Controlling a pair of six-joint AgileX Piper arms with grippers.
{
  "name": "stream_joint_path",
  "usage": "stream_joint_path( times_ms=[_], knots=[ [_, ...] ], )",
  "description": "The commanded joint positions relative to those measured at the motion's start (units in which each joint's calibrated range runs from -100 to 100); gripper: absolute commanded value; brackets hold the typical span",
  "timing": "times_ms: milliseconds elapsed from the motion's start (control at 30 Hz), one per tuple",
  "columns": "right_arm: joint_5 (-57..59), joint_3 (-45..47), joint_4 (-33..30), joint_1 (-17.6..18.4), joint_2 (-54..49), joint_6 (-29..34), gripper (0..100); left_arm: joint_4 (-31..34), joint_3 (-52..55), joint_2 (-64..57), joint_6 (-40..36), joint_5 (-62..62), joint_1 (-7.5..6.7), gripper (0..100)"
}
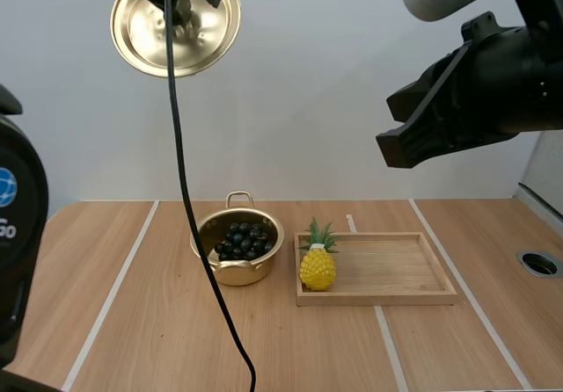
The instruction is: Open the pot, put the grape inside, and close it
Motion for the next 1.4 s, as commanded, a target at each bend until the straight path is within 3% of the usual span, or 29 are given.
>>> stream_joint_path(
  times_ms=[0,267,467,633,1000,1100,1300,1367],
  knots=[
    [0.0,-0.1,0.2,-0.2,-0.5,0.1,0,-1.2,5.9,0.3,0.7,0.0,0.06,0],
    [0.0,-0.1,0.2,-0.2,-0.5,0.1,0,-3.1,19.8,3.2,5.2,0.0,0.06,0],
    [0.0,-0.1,0.2,-0.2,-0.5,0.1,0,-6.9,26.5,9.0,12.9,0.0,-0.01,0],
    [0.0,-0.1,1.0,-0.2,-0.5,0.1,0,-11.4,27.9,14.0,14.5,0.0,-0.01,0],
    [0.0,-0.1,1.8,-0.2,-0.5,0.1,0,-12.6,27.9,20.4,21.2,0.0,-0.07,0],
    [0.0,-0.1,1.8,-0.2,-0.5,0.1,0,-11.9,27.9,21.7,22.8,0.0,-0.89,0],
    [0.0,-0.1,1.8,-0.2,-0.5,0.1,0,-7.0,28.3,22.5,25.6,0.0,-4.54,0],
    [0.0,-0.1,1.8,-0.2,-0.5,0.1,0,-7.1,28.3,22.5,25.6,0.0,-5.08,0]
  ],
)
